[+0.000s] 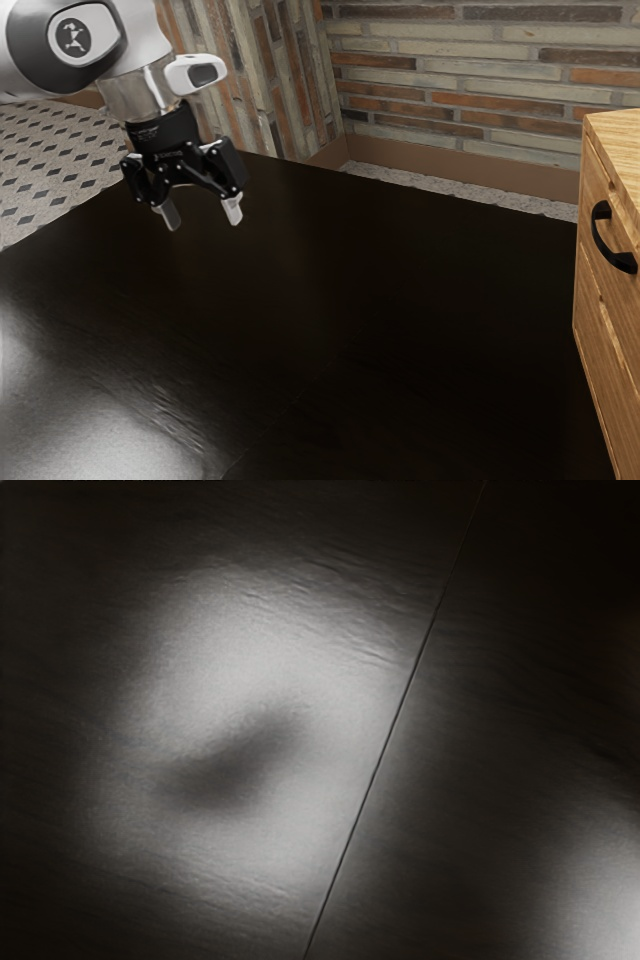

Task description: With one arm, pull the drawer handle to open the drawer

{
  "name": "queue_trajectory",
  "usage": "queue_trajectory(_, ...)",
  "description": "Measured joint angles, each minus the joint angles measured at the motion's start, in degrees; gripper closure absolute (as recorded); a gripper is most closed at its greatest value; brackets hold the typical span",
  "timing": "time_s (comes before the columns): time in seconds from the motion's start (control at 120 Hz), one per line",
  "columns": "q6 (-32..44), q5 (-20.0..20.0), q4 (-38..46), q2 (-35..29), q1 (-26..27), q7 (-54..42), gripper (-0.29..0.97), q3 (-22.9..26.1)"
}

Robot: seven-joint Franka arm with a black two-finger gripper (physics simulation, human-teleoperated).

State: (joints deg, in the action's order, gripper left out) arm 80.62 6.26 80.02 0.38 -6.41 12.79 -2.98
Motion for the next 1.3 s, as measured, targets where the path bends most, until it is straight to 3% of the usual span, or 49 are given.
queue_trajectory(0.092,0.1,-2.8,0.0,-0.1,-3.3,0.1,0.00,3.1)
queue_trajectory(0.208,0.1,-3.6,-0.2,0.1,-3.9,0.1,0.00,3.2)
queue_trajectory(0.267,-0.4,-3.6,-5.2,-1.5,-4.0,0.2,0.00,3.1)
queue_trajectory(0.342,-1.1,1.1,-11.3,-2.7,-4.6,0.2,0.00,3.7)
queue_trajectory(0.433,-1.6,7.3,-12.8,-2.9,-5.4,0.3,0.00,8.9)
queue_trajectory(0.55,-2.0,11.9,-13.0,-2.5,2.8,0.4,0.00,13.0)
queue_trajectory(0.7,-2.0,14.8,-12.6,-2.1,11.3,0.5,0.00,16.5)
queue_trajectory(0.817,1.0,15.3,-8.8,-3.0,10.9,0.6,0.00,20.4)
queue_trajectory(1.05,10.2,14.7,-6.3,-3.2,1.4,0.8,0.00,24.4)
queue_trajectory(1.3,19.6,13.1,-5.9,-0.4,2.4,1.0,0.00,27.8)
